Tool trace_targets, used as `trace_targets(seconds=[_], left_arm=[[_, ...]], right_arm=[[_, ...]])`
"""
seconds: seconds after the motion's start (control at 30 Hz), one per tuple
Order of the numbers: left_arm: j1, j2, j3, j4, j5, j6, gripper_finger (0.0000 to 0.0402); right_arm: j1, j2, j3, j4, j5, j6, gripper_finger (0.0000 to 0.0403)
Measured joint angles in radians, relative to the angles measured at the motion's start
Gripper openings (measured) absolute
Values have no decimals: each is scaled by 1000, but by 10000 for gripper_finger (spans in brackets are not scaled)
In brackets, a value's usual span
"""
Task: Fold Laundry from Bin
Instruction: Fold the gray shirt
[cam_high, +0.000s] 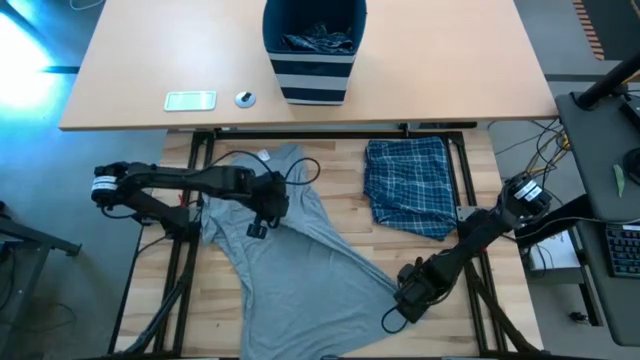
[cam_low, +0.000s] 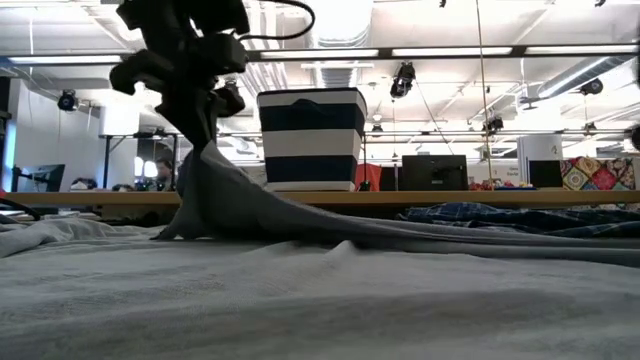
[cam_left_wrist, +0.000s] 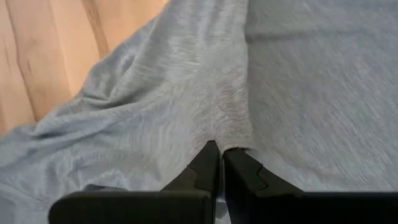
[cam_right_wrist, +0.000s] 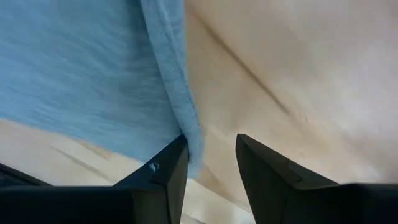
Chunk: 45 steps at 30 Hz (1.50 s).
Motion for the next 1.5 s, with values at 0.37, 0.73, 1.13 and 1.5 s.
trace_targets(seconds=[0.37, 0.73, 1.13, 1.5], left_arm=[[0, 107, 0, 54, 17, 3, 0], [0, 167, 0, 153, 80, -19, 0], [10, 137, 19, 15, 83, -32, 0], [40, 132, 23, -17, 80, -15, 0]], right_arm=[[21, -8, -71, 194, -77, 43, 71], [73, -136, -70, 87, -81, 181, 9], [42, -48, 19, 231, -53, 143, 9], [-39, 178, 259, 227, 24, -15, 11]])
